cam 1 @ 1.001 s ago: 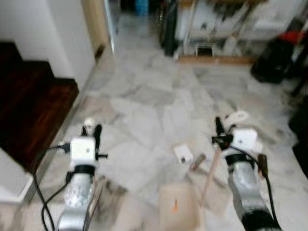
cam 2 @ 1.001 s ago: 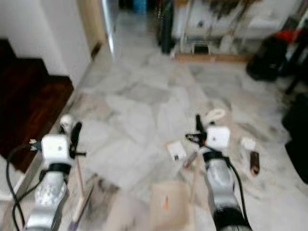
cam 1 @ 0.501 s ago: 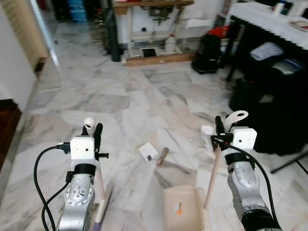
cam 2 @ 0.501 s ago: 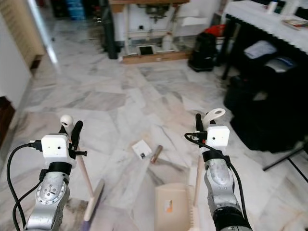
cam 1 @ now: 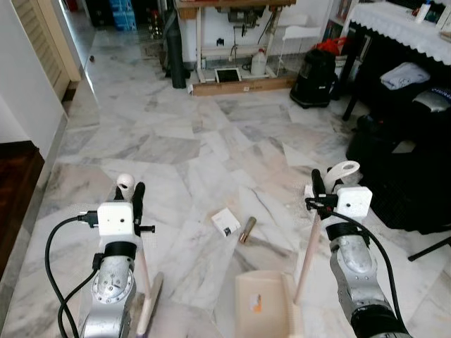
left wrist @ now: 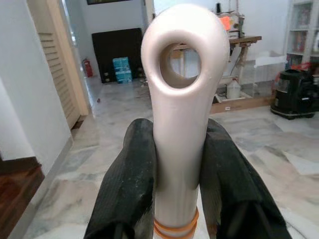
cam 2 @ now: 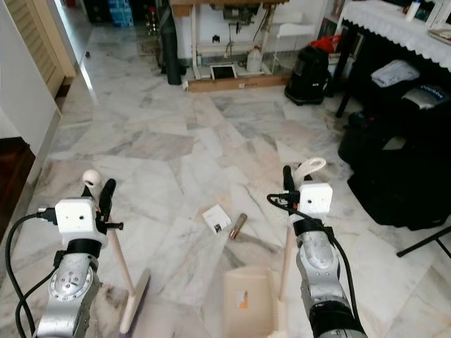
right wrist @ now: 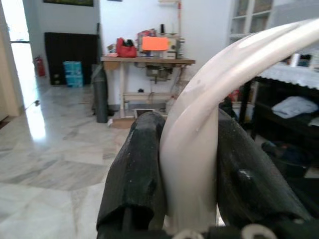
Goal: Sweep floor
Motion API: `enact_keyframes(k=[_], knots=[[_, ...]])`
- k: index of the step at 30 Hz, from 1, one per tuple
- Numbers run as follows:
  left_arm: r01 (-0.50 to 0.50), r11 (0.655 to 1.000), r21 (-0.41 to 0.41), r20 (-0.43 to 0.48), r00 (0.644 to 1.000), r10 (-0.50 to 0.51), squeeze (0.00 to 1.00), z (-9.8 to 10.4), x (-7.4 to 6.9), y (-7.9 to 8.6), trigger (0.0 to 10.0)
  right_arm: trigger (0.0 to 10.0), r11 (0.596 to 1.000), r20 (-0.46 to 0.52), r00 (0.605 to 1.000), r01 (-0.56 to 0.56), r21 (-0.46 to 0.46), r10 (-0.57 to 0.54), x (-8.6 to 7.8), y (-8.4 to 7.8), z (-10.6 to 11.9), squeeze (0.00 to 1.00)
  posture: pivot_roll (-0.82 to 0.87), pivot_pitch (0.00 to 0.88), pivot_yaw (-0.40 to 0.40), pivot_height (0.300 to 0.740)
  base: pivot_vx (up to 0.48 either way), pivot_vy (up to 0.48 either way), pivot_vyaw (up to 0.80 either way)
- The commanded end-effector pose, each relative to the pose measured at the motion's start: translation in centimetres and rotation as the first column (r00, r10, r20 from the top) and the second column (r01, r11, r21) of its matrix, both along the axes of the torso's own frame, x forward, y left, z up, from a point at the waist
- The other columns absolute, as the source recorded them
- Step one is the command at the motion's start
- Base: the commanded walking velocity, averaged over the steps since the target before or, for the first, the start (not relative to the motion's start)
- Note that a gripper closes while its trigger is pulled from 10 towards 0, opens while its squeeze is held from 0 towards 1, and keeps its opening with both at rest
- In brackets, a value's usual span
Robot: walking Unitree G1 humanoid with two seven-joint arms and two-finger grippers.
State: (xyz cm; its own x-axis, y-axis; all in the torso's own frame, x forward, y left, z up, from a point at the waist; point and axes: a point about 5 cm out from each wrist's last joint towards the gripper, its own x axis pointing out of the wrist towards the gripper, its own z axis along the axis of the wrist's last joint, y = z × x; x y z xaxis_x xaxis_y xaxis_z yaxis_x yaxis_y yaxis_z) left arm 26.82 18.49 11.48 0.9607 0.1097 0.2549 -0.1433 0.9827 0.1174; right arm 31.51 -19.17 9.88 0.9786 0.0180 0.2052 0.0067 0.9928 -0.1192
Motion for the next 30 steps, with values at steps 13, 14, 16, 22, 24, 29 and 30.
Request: enact_keyframes(k=[13,14,16,22,24,29,30], knots=[[0.037,0.999,-0.002,0.033,0.999,-0.037,0.0,0.57,0.26,-0.69,10.0,10.0,1.0,0.028,1.0,0.012,-0.009,-0.012,0.03,-0.19,0.57,0.0,0.02,0.0,0.013,0.74,0.0,0.079,-0.77],[0.039,0.999,-0.003,0.033,0.999,-0.039,0.0,0.59,0.29,-0.71,10.0,10.0,1.0,0.028,1.0,0.012,-0.008,-0.012,-0.02,-0.17,0.53,0.0,0.02,0.0,0.013,0.74,0.0,0.274,-0.77],[0.044,0.999,-0.003,0.034,0.998,-0.044,0.0,0.64,0.33,-0.77,10.0,10.0,1.0,0.03,0.999,0.014,-0.017,-0.014,-0.09,-0.16,0.5,0.0,0.02,0.0,0.015,0.74,0.0,0.291,-0.77],[0.059,0.998,0.002,0.039,0.998,-0.059,0.0,0.82,0.53,-0.97,10.0,10.0,0.999,0.059,0.998,0.011,-0.032,-0.009,-0.21,0.16,0.71,0.0,0.01,0.0,0.02,0.74,0.0,0.329,-0.13],[0.06,0.998,0.003,0.04,0.997,-0.06,0.0,0.88,0.58,-0.95,10.0,10.0,0.999,0.062,0.998,0.013,-0.031,-0.011,-0.12,0.21,0.81,0.0,0.01,0.0,0.022,0.74,0.0,0.33,0.0],[0.061,0.998,0.005,0.043,0.997,-0.061,0.0,1.02,0.71,-0.92,10.0,10.0,1.0,0.052,0.998,0.024,-0.017,-0.024,0.03,0.08,0.79,0.0,0.01,0.0,0.023,0.74,0.0,0.329,0.0],[0.057,0.998,0.004,0.043,0.997,-0.057,0.0,1.0,0.71,-0.88,10.0,10.0,0.999,0.045,0.998,0.034,-0.012,-0.033,0.0,-0.01,0.67,0.0,0.01,0.0,0.023,0.74,0.0,0.326,-0.46]])
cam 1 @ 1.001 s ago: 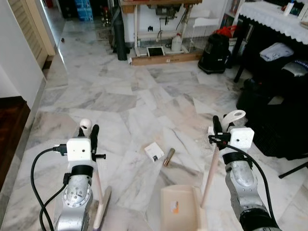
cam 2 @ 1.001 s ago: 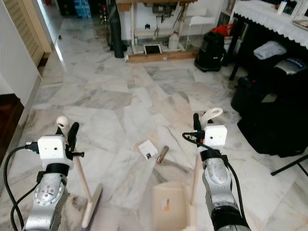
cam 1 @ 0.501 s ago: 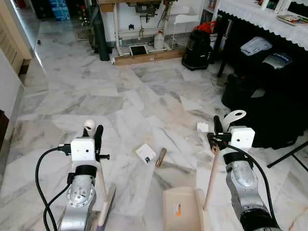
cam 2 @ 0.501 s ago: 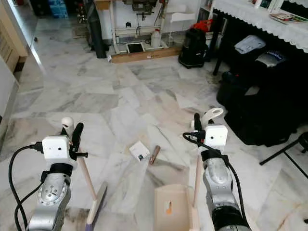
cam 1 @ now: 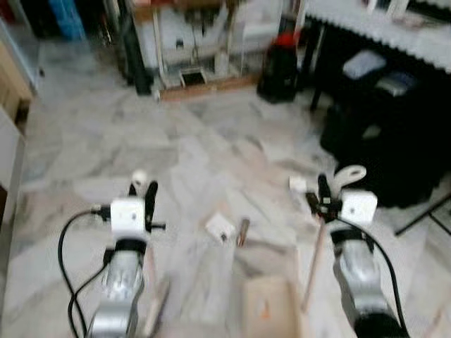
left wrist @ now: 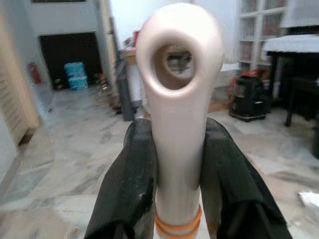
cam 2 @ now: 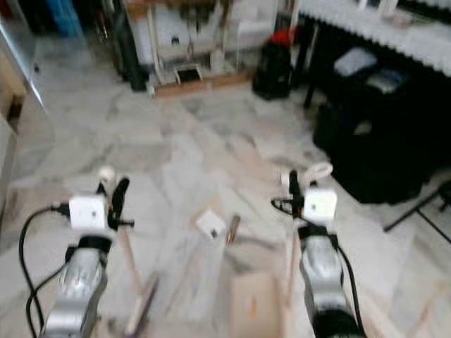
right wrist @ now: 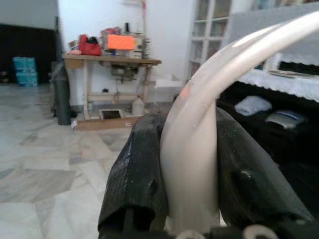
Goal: Sweep floor
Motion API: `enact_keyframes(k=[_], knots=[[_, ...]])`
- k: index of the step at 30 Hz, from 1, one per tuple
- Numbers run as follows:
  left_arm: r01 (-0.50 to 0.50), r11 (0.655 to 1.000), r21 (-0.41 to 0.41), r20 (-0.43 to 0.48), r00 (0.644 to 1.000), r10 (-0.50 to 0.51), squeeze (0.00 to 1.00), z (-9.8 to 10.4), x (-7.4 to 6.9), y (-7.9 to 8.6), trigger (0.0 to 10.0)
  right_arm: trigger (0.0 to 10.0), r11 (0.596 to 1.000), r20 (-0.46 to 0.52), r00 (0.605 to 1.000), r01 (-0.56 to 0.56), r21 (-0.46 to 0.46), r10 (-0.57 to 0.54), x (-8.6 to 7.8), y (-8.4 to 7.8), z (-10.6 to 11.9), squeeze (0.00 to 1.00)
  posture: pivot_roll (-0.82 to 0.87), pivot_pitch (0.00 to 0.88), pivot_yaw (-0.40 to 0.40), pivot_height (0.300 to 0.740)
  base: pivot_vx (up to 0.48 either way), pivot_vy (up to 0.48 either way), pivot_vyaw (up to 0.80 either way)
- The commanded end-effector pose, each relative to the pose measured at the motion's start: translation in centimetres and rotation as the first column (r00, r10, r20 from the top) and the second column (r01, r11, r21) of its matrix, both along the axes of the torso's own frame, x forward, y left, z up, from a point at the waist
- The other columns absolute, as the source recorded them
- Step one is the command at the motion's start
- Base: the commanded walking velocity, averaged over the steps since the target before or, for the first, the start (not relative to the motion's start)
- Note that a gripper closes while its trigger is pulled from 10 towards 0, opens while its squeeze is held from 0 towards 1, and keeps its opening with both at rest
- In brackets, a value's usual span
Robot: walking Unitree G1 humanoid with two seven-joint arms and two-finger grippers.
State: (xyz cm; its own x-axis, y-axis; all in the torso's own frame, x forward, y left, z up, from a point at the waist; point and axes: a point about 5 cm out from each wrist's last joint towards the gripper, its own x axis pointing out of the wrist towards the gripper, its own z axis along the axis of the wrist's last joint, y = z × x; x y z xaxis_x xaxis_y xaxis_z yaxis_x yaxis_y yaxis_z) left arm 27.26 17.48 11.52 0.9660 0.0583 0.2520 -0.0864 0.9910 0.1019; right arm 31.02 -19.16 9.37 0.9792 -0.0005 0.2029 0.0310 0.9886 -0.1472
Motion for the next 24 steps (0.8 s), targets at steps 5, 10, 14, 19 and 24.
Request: enact_keyframes(k=[5,10,14,19,24], knots=[[-0.005,1.0,0.017,0.044,0.999,0.004,0.0,0.93,0.24,0.12,10.0,10.0,1.0,0.059,0.998,0.012,0.017,-0.013,0.42,-0.02,1.26,0.0,0.01,0.0,0.026,0.74,0.0,0.329,-0.62],[-0.006,1.0,0.017,0.045,0.999,0.005,0.0,0.97,0.27,0.13,10.0,10.0,1.0,0.069,0.998,0.012,0.002,-0.012,0.5,0.16,1.4,0.0,0.02,0.0,0.023,0.74,0.0,0.327,0.0],[-0.011,1.0,0.017,0.048,0.999,0.01,0.0,1.04,0.3,0.24,10.0,10.0,1.0,0.073,0.997,0.006,-0.002,-0.006,0.6,0.26,1.53,0.0,0.02,0.0,0.02,0.74,0.0,0.328,0.0],[-0.011,1.0,0.016,0.047,0.999,0.01,0.0,1.04,0.32,0.18,10.0,10.0,1.0,0.07,0.997,0.011,0.007,-0.011,0.63,0.19,1.51,0.0,0.02,0.0,0.02,0.74,0.0,0.327,0.0],[-0.007,1.0,0.014,0.044,0.999,0.006,0.0,0.95,0.31,0.2,10.0,10.0,1.0,0.053,0.998,0.017,0.015,-0.018,0.66,0.15,1.29,0.0,0.02,0.0,0.019,0.74,0.0,0.328,0.0]])
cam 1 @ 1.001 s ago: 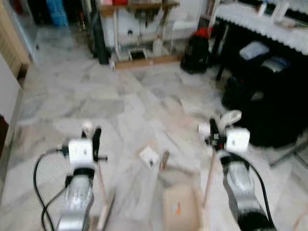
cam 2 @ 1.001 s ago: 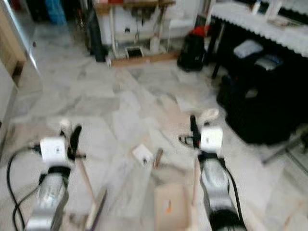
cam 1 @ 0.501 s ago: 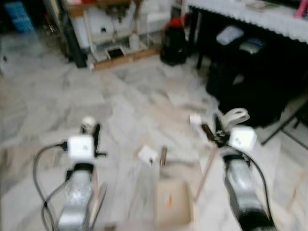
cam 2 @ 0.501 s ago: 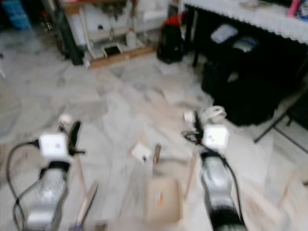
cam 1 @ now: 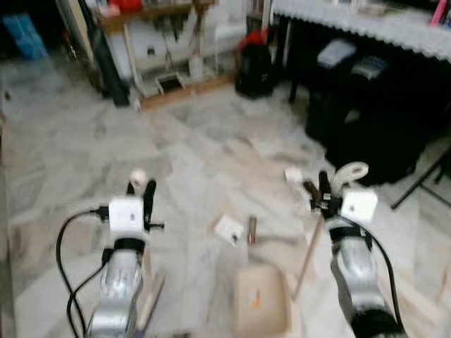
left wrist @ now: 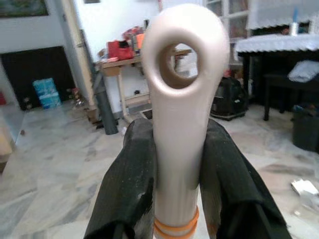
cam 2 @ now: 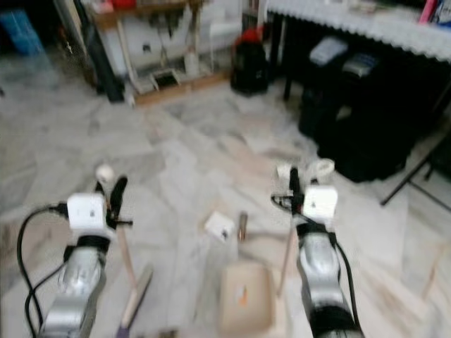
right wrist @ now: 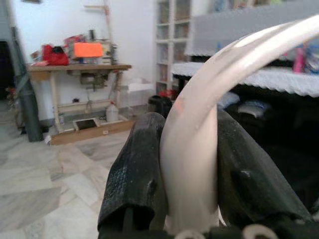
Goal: Sweep floor
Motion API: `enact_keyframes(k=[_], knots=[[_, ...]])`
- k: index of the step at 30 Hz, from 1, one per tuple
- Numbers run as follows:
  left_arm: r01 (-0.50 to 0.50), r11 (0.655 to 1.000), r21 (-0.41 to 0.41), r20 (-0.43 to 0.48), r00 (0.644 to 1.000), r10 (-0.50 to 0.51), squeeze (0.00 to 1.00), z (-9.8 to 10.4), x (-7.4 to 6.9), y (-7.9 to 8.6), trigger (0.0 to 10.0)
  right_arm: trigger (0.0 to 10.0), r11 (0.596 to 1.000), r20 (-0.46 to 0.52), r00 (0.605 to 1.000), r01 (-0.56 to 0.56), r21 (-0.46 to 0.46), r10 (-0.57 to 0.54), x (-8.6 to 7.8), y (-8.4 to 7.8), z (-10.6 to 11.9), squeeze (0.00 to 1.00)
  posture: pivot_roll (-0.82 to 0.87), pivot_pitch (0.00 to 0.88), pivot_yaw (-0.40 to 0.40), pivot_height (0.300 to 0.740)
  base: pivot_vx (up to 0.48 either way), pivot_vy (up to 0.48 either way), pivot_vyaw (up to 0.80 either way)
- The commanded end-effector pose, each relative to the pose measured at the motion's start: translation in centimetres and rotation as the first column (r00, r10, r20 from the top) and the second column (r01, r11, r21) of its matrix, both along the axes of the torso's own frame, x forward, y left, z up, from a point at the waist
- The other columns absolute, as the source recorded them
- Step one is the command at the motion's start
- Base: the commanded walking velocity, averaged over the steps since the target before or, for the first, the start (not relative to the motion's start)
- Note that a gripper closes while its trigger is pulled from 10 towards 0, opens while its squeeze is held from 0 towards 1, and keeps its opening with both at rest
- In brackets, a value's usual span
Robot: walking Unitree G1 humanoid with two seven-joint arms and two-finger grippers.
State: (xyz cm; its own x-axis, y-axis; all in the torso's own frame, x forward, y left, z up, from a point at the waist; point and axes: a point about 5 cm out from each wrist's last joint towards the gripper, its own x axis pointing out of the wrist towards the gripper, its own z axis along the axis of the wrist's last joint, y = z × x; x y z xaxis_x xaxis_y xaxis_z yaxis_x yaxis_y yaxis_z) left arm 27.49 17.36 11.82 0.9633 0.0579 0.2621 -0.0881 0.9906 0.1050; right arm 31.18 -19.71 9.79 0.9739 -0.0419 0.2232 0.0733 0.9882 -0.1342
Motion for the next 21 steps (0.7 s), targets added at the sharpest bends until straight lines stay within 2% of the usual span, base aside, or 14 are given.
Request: enact_keyframes(k=[1,8,15,21], knots=[[-0.006,1.0,0.01,0.033,0.999,0.006,0.0,0.64,0.07,0.34,10.0,10.0,1.0,0.03,0.999,-0.021,0.006,0.02,0.5,0.71,0.83,0.0,0.02,0.0,0.019,0.74,0.0,0.326,-0.76],[0.0,1.0,0.011,0.037,0.999,-0.001,0.0,0.67,0.19,0.08,10.0,10.0,0.999,0.034,0.999,-0.031,0.009,0.03,0.78,0.75,1.06,0.0,0.02,0.0,0.018,0.74,0.0,0.328,-0.75],[0.001,1.0,0.012,0.025,1.0,-0.001,0.0,0.3,-0.32,0.2,10.0,10.0,1.0,0.041,0.999,-0.03,0.001,0.03,0.62,0.8,1.05,0.0,0.01,0.0,0.02,0.74,0.0,0.329,-0.67],[-0.01,1.0,0.007,0.024,1.0,0.01,0.0,0.11,-0.53,0.34,10.0,10.0,1.0,0.047,0.999,-0.027,-0.014,0.028,0.2,0.56,0.77,0.0,0.01,0.0,0.018,0.74,0.0,0.051,0.0]])
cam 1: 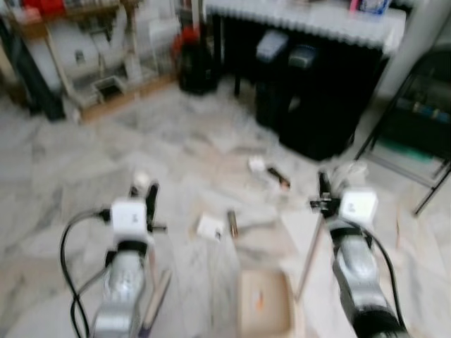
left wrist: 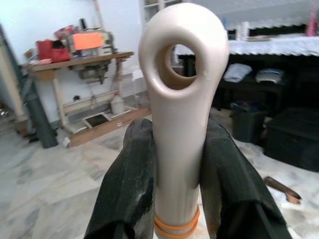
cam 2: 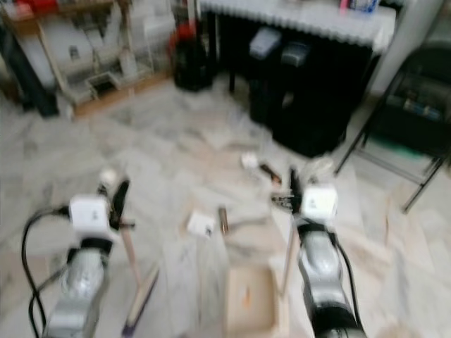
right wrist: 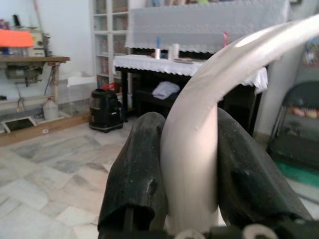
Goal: Sweep floor
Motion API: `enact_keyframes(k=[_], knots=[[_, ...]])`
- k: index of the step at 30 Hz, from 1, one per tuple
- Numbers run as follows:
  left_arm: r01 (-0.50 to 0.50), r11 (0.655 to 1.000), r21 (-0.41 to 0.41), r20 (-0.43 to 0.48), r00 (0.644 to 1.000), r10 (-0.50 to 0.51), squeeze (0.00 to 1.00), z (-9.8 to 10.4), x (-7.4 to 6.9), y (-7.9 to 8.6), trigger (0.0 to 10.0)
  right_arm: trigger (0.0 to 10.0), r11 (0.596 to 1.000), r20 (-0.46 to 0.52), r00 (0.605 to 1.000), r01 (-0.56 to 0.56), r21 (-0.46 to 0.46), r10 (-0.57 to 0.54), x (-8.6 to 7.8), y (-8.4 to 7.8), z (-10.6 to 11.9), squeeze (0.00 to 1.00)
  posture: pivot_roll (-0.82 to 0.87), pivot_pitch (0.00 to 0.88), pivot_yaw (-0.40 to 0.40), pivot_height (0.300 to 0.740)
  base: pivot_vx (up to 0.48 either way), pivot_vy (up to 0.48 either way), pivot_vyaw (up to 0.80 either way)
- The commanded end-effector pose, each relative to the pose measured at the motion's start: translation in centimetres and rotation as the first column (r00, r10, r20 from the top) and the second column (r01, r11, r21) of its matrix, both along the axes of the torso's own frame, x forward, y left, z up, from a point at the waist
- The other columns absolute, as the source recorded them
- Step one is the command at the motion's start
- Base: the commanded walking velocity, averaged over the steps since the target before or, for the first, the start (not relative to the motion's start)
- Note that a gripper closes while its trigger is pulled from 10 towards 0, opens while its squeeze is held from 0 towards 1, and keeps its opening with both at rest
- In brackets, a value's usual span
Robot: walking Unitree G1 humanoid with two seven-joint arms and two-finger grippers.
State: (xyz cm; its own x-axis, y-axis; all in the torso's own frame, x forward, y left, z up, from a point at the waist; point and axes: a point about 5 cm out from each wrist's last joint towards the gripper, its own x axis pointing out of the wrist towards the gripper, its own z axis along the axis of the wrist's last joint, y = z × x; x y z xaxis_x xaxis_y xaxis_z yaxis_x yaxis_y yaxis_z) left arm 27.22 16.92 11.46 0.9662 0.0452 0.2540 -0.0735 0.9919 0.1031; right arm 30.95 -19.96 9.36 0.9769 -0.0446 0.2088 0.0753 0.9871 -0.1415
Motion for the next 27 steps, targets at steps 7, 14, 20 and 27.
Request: enact_keyframes(k=[7,14,20,27], knots=[[-0.144,0.99,0.008,-0.021,0.989,0.144,0.0,-1.4,-0.5,3.3,10.0,10.0,1.0,0.036,0.999,0.022,-0.018,-0.021,0.2,-0.4,0.6,0.0,0.01,0.0,0.016,0.74,0.0,0.0,0.0],[-0.19,0.982,0.011,-0.044,0.981,0.19,0.0,-2.3,-1.1,4.7,10.0,10.0,0.999,0.0,1.0,0.021,-0.025,-0.021,-0.1,-0.3,-0.5,0.0,0.02,0.0,0.016,0.74,0.0,0.0,0.0],[-0.2,0.979,0.029,-0.054,0.978,0.201,0.0,-2.3,-1.5,5.6,10.0,10.0,0.999,0.002,0.999,0.033,-0.017,-0.033,-0.3,-0.4,-0.6,0.0,0.01,0.0,0.022,0.74,0.0,0.0,0.0],[-0.192,0.981,0.026,-0.034,0.981,0.193,0.0,-1.8,-1.2,5.6,10.0,10.0,0.999,-0.006,0.999,0.034,-0.012,-0.034,-0.3,-0.4,-0.8,0.0,0.02,0.0,0.024,0.74,0.07,0.0,0.0]])
